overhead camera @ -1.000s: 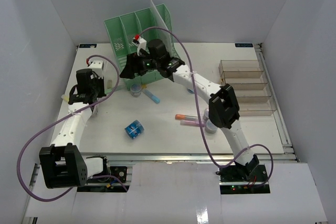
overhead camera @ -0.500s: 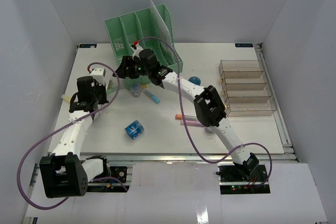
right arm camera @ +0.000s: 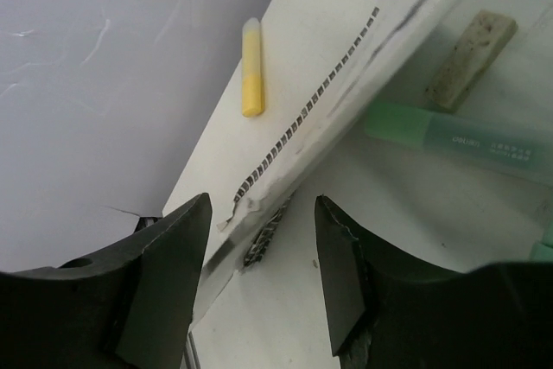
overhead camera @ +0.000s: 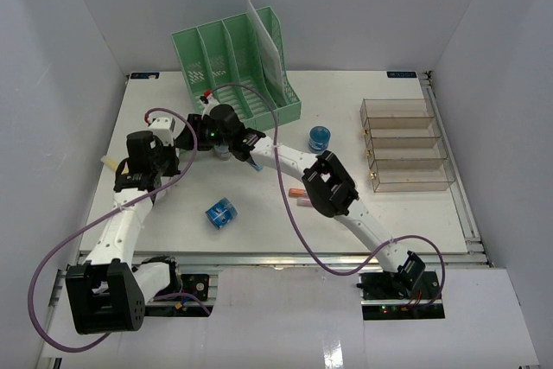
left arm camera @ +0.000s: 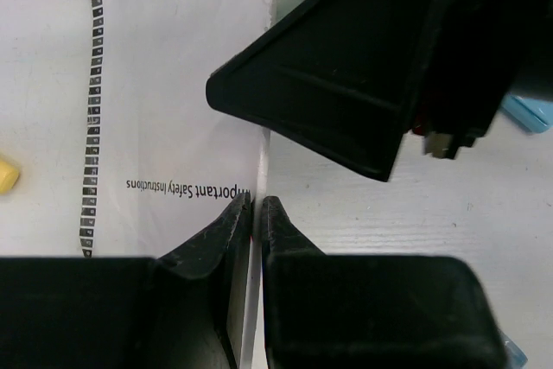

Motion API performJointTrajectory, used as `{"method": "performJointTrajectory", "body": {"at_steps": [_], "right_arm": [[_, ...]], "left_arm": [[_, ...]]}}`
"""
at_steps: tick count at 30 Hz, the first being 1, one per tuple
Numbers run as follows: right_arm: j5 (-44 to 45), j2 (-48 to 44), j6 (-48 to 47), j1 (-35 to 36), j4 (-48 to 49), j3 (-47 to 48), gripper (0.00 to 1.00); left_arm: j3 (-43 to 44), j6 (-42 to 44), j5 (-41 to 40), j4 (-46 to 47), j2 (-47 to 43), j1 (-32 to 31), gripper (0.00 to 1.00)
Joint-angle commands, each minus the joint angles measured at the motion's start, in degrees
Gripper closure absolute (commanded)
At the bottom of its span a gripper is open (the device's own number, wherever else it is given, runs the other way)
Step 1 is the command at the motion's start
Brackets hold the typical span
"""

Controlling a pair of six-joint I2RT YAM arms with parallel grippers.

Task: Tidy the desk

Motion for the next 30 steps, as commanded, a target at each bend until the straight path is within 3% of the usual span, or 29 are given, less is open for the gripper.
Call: {"method": "performJointTrajectory", "body": {"at_steps": [1,8,10,14,15,20,24,30], "right_arm": [[3.6,0.4,1.9,0.4,2.8,2.5,0.46],[4.4,0.5,2.5,0.6,2.6,2.0,0.74],[3.8,0.3,2.8,0.6,2.7,1.9,0.80],[2.6,-0.2,3.8,0.6,2.8,1.5,0.91],[2.3,-0.3,4.1,0.6,2.8,1.5,0.92],[0.8,-1.2,5.4,0.4,2.8,1.6,0.92],[-0.4,-1.9,4.2,0.3,2.9,2.0,0.92],[-7.1,-3.3,-3.0,-0.7,5.6,4.1,0.92]], "left_arm": [[-1.0,-1.3,2.6,1.2,-3.0,0.1,1.00],[-2.4,-2.2,4.1,1.2,-4.1,0.2,1.00],[-2.5,-2.2,3.9,1.2,-3.8,0.2,0.96],[-2.6,-2.1,2.9,1.1,-2.6,0.2,0.65],[-2.7,-1.9,2.6,1.0,-2.2,0.2,0.57],[-2.6,-1.4,-0.6,0.3,-0.4,-0.6,0.41],[-2.2,-1.6,-2.5,0.1,-2.2,-1.5,0.40],[0.4,-2.9,-3.1,-0.2,-12.2,-1.7,0.37]]}}
